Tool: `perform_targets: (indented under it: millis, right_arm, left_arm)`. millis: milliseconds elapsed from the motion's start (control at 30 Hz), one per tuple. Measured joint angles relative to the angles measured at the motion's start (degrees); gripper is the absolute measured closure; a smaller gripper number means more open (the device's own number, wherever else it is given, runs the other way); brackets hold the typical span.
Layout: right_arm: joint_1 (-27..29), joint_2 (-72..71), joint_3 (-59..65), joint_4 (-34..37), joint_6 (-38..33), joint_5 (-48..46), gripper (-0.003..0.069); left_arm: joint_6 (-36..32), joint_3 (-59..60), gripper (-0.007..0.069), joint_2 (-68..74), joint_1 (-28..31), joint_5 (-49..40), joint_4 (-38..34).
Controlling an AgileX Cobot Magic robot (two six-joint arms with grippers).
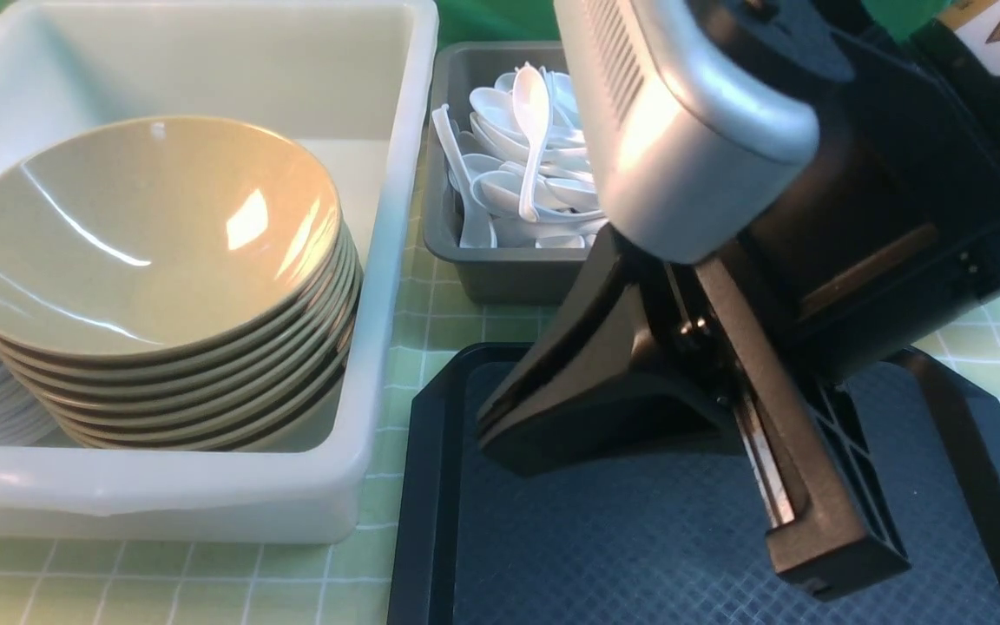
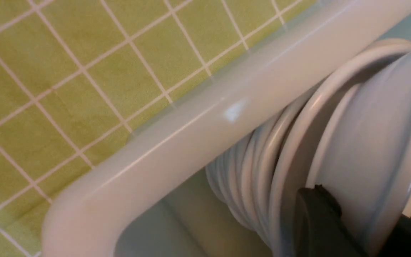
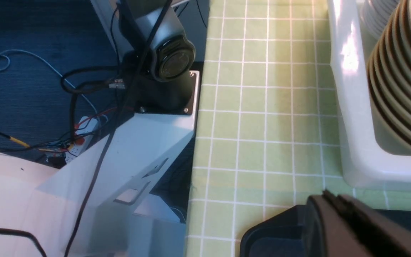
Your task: On green table put chopsticks spoon bowls plates into blue grey white boxes.
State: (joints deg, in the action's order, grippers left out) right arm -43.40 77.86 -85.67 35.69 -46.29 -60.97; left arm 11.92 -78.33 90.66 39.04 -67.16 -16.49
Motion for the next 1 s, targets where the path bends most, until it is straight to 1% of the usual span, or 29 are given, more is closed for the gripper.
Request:
perform_targets:
  millis: [67, 133, 167, 200, 233, 367, 433, 500, 567, 633, 667, 700, 733, 800, 833, 867, 900, 933, 967, 1000]
  right_arm:
    - [0.00, 0.00, 0.00, -0.13, 0.00, 0.00, 0.0635]
    - [0.00, 0.00, 0.00, -0.34, 0.00, 0.07, 0.0634]
    - [0.00, 0.00, 0.00, -0.43, 0.00, 0.15, 0.0634]
    - [0.00, 0.00, 0.00, -0.55, 0.00, 0.23, 0.0634]
    - [0.00, 0.00, 0.00, -0.89, 0.00, 0.44, 0.0633]
    - [0.00, 0.00, 0.00, -1.33, 0.00, 1.01, 0.0632]
    - [0.00, 0.00, -0.02, -1.70, 0.00, 1.27, 0.0630]
    - [0.00, 0.00, -0.02, -3.19, 0.26, 2.02, 0.0626]
    - [0.00, 0.00, -0.06, -6.33, 2.46, 3.07, 0.0622]
    - [0.73, 0.00, -0.06, -9.96, 4.76, 3.72, 0.0620]
    - [1.47, 0.00, -0.06, -11.25, 5.43, 3.77, 0.0620]
    - [2.51, 0.00, -0.06, -12.77, 6.23, 3.85, 0.0619]
    - [3.81, 0.00, -0.06, -14.22, 7.30, 4.00, 0.0618]
    - [5.79, 0.00, -0.06, -15.82, 9.33, 4.58, 0.0617]
    - [8.75, 0.00, -0.06, -17.13, 12.14, 5.25, 0.0615]
    - [9.73, 0.00, -0.06, -17.49, 13.00, 5.41, 0.0615]
    - [14.55, 0.00, -0.06, -18.84, 16.94, 5.58, 0.0615]
    - [17.33, 0.00, -0.06, -19.78, 19.10, 5.58, 0.0613]
    - [17.88, 0.00, -0.06, -20.00, 19.55, 5.53, 0.0613]
    - [21.82, -0.26, 0.44, -22.13, 23.11, 5.81, 0.0610]
  left_arm:
    - [0.19, 0.20, 0.0589, 0.00, 0.00, -0.07, -0.18]
    - [0.41, 0.26, 0.0557, 0.00, 0.00, -0.07, -0.18]
    - [0.55, 0.33, 0.0529, 0.00, 0.00, -0.07, -0.18]
    - [0.55, 0.33, 0.0524, 0.00, 0.00, -0.07, -0.18]
    - [0.55, 0.39, 0.0483, 0.00, -0.32, -0.07, 0.05]
    - [0.92, 0.48, 0.0327, -0.40, -2.95, -0.32, 4.88]
    - [1.93, 0.48, 0.0239, -1.02, -4.80, -0.67, 8.81]
    - [4.07, 0.42, 0.0141, -1.78, -6.81, -1.92, 15.24]
    - [6.76, -0.23, 0.0063, -2.53, -8.64, -3.14, 21.07]
    - [8.42, -1.37, -0.0001, -3.87, -10.55, -3.41, 25.58]
    - [8.30, -1.92, -0.0023, -4.82, -11.85, -3.53, 26.22]
    - [7.64, -2.23, -0.0031, -5.69, -13.15, -3.53, 26.13]
    - [5.65, -2.48, -0.0031, -7.15, -15.64, -3.47, 24.85]
    - [3.61, -2.48, -0.0031, -8.72, -18.14, -2.89, 22.32]
    - [-0.34, -2.48, -0.0020, -10.59, -22.87, -1.51, 18.23]
    - [-1.43, -2.48, -0.0018, -11.00, -24.13, -1.11, 16.49]
    - [-6.79, -2.48, 0.0018, -12.28, -30.04, 0.56, 11.09]
    - [-9.89, -2.48, 0.0051, -12.82, -33.28, 1.32, 8.07]
    - [-10.51, -2.48, 0.0059, -12.90, -33.91, 1.32, 7.49]
    - [-14.73, -2.48, 0.0131, -13.18, -38.55, 2.20, 3.48]
